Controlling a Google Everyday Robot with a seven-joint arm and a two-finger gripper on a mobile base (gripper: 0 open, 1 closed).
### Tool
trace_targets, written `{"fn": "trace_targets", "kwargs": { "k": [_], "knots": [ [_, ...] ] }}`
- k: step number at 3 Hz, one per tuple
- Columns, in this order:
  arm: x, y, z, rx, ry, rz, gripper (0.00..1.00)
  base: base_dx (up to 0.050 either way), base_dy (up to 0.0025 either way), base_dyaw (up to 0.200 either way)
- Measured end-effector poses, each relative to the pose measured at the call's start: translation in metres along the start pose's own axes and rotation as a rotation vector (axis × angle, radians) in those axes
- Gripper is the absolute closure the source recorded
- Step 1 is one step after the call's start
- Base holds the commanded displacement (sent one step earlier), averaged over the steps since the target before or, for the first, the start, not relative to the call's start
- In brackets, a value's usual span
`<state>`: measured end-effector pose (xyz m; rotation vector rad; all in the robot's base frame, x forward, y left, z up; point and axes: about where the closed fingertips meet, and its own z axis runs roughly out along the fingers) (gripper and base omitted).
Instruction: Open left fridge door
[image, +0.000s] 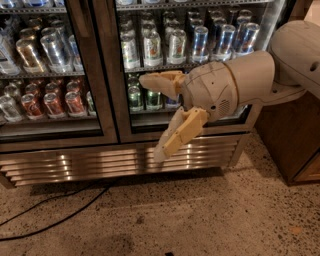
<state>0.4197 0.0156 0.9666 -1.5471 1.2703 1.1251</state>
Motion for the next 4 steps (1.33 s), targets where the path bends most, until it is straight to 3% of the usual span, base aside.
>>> {"fn": "trace_targets", "kwargs": {
  "k": [1,2,3,4],
  "knots": [
    [0.0087,-0.0018,0.0036,0.007,-0.114,0.018,0.0,0.0,0.0,0.0],
    [0.0121,-0.0027,0.0085,0.071,-0.278,0.026,0.0,0.0,0.0,0.0],
    [0.0051,-0.0056,0.008,0.161,-0.326,0.001,0.0,0.0,0.0,0.0],
    [0.005,-0.0057,0.0079,0.162,-0.326,0.002,0.0,0.0,0.0,0.0]
  ]
}}
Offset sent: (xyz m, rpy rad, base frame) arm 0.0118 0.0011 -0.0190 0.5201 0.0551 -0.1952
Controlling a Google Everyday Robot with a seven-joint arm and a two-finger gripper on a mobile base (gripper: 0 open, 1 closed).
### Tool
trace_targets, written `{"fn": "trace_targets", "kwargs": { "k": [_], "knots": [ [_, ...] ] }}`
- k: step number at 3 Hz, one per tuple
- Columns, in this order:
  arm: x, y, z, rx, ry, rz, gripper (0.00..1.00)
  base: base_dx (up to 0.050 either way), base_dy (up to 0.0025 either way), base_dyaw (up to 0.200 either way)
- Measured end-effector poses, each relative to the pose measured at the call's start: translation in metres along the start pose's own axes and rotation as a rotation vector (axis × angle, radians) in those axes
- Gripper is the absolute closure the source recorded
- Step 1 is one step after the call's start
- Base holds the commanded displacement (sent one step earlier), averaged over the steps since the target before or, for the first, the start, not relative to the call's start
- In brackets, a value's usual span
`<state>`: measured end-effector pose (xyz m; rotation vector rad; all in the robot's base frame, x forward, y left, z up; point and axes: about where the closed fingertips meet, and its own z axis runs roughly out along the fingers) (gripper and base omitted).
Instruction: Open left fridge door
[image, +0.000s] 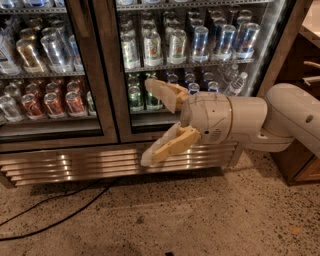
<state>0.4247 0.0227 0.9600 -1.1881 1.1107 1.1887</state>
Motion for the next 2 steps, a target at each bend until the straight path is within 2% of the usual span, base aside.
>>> {"fn": "trace_targets", "kwargs": {
  "k": [1,2],
  "knots": [
    [-0.016,-0.015,-0.008,0.069,0.017,0.019,0.0,0.0,0.0,0.0],
    [-0.047,-0.022,-0.007,0.126,0.055,-0.004,0.0,0.0,0.0,0.0]
  ]
}}
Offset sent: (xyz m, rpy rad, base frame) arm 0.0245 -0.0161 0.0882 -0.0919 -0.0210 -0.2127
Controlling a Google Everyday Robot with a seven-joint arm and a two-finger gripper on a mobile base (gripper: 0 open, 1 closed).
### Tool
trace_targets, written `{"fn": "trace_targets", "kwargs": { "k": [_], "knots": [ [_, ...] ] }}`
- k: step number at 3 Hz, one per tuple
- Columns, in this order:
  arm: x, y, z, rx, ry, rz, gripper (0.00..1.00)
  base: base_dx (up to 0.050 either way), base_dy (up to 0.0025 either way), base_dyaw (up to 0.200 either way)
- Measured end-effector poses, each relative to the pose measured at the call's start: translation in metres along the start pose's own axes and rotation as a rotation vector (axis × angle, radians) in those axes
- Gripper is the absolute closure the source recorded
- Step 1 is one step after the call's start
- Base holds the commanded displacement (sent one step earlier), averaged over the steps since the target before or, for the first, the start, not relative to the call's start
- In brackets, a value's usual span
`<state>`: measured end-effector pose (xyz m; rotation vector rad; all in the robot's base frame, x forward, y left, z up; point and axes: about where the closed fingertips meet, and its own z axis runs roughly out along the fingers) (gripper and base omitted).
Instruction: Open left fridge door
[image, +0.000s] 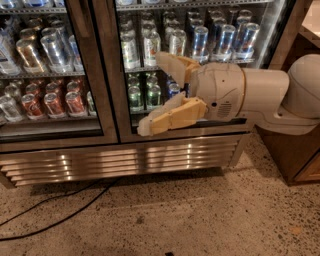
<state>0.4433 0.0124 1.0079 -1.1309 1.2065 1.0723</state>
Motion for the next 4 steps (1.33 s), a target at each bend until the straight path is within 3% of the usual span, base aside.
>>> {"fn": "trace_targets", "kwargs": {
  "k": [1,2,4],
  "knots": [
    [-0.0164,-0.0061,0.0051,0.068,0.127,-0.039,0.0,0.0,0.0,0.0],
    [-0.0164,-0.0061,0.0051,0.068,0.127,-0.039,0.0,0.044,0.00211,0.096],
    [-0.0164,-0.0061,0.0051,0.068,0.127,-0.039,0.0,0.05,-0.00003,0.001]
  ]
}}
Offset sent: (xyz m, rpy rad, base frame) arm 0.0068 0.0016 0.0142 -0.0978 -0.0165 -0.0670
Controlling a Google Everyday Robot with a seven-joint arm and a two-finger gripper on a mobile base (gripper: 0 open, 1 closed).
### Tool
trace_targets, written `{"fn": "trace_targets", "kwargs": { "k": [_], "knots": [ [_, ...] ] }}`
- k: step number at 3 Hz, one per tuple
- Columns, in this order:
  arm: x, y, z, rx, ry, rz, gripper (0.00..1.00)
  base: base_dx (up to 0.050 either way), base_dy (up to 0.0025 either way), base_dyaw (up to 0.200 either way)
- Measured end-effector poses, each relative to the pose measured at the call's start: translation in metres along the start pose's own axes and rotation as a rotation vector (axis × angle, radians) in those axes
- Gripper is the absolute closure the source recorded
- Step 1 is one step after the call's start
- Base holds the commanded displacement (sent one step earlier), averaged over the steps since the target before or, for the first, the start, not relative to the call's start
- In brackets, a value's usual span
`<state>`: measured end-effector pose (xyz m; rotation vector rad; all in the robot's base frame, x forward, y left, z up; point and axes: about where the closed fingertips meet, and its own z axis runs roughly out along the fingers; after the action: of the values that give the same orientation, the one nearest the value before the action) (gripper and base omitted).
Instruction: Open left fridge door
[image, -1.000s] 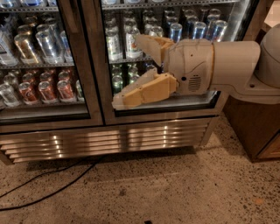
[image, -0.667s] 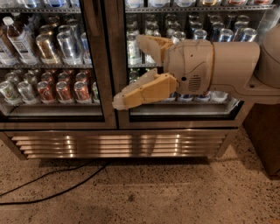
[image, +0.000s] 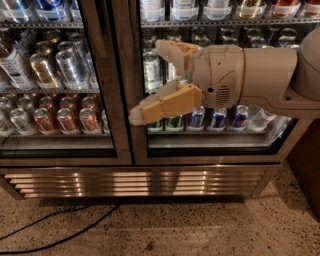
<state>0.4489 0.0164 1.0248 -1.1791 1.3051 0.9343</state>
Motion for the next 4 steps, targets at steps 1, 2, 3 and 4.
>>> {"fn": "trace_targets", "kwargs": {
  "k": [1,2,3,4],
  "knots": [
    [0.0,0.0,0.0,0.0,0.0,0.0,0.0,0.05,-0.00001,0.0],
    [0.0,0.0,0.0,0.0,0.0,0.0,0.0,0.0,-0.00008,0.197],
    [0.0,0.0,0.0,0.0,0.0,0.0,0.0,0.05,0.00002,-0.001],
    [0.0,0.0,0.0,0.0,0.0,0.0,0.0,0.05,0.0,0.0]
  ]
}}
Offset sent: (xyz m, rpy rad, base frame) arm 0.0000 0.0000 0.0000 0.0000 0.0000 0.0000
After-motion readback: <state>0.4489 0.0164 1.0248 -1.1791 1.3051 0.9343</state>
